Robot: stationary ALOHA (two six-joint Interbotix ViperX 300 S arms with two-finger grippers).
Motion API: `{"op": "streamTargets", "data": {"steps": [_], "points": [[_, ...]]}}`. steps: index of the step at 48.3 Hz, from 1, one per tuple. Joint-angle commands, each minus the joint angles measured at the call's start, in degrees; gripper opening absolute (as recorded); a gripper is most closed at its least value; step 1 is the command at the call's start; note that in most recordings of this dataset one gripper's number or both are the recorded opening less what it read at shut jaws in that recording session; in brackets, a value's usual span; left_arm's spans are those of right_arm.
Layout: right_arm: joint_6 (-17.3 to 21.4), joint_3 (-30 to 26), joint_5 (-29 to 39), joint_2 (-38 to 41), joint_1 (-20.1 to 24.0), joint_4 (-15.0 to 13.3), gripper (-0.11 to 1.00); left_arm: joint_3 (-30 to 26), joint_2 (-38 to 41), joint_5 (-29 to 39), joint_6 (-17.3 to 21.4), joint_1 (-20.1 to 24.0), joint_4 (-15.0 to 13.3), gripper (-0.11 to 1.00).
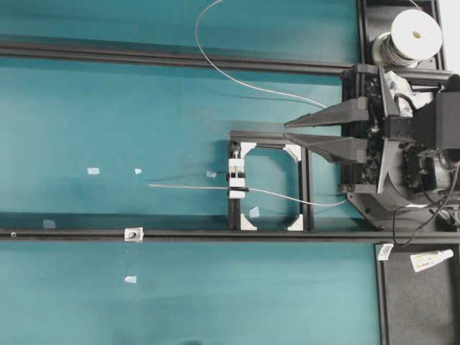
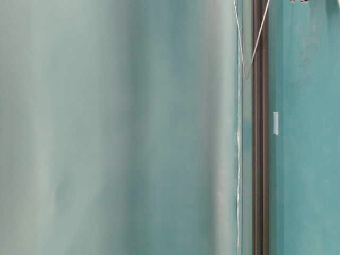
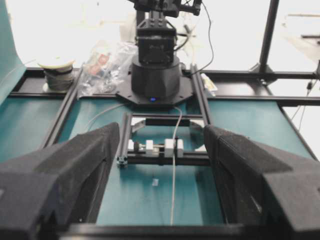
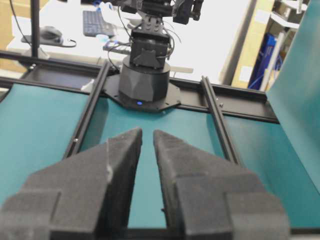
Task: Insert the wire through the hole in the metal fitting.
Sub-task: 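Move the right gripper over the free end of the silver wire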
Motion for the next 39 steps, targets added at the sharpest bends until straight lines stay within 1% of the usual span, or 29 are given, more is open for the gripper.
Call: {"op": "streamTargets", "data": {"steps": [1, 2, 3, 6, 9, 11, 15, 18, 21, 24, 27, 31, 34, 36, 39], "points": [[0.09, 0.00, -0.26, 0.53, -0.35, 0.00, 0.24, 0.09, 0.53, -0.09, -0.18, 1.93, -2.37, 0.24], [0.09, 0.26, -0.44, 0.88, -0.35, 0.00, 0.24, 0.18, 0.53, -0.09, -0.26, 2.29, -2.29, 0.24], [0.18, 0.26, -0.44, 1.05, -0.35, 0.00, 0.22, 0.26, 0.53, 0.00, -0.44, 2.46, -2.37, 0.21], [0.35, 0.18, -0.44, 2.29, -0.35, 0.00, 0.09, 0.35, 0.62, 0.00, -0.79, 2.64, -2.29, 0.08], [0.44, -0.18, -0.53, 3.69, -0.35, 0.00, 0.00, 0.26, 0.70, 0.00, -1.05, 2.64, -2.37, -0.01], [0.44, -0.53, -0.53, 4.75, -0.35, 0.00, -0.03, 0.18, 0.70, 0.00, -1.05, 2.64, -2.29, -0.05], [0.79, -1.76, 0.18, 7.12, -0.35, 0.00, -0.03, 0.18, 0.79, 0.00, -1.05, 2.64, -2.29, -0.10], [1.58, -2.72, 0.97, 8.88, -0.35, 0.00, -0.03, 0.44, 0.79, 0.00, -1.05, 2.64, -2.29, -0.10], [2.29, -3.34, 1.67, 10.46, -0.44, 0.00, -0.03, 0.79, 0.88, 0.00, -1.05, 2.64, -2.29, -0.06], [2.72, -3.60, 1.93, 12.13, -0.35, 0.00, -0.03, 1.14, 0.79, -0.09, -1.14, 2.64, -2.37, -0.01], [2.90, -3.78, 1.85, 13.97, -0.35, 0.00, -0.02, 1.49, 0.88, -0.35, -1.14, 2.64, -2.29, 0.08], [2.99, -4.04, 1.85, 16.26, -0.26, 0.00, 0.08, 1.67, 0.88, -0.44, -1.14, 2.64, -2.29, 0.24], [2.99, -4.39, 1.85, 17.93, -0.35, 0.00, 0.22, 1.67, 1.14, -0.44, -1.14, 2.64, -2.29, 0.40], [3.08, -4.66, 1.85, 18.98, -0.35, 0.00, 0.33, 1.58, 1.67, -0.44, -1.14, 2.64, -2.29, 0.43], [3.08, -5.27, 1.76, 20.74, -0.35, 0.00, 0.52, 1.58, 2.99, -0.70, -1.05, 2.64, -2.29, 0.43]]}}
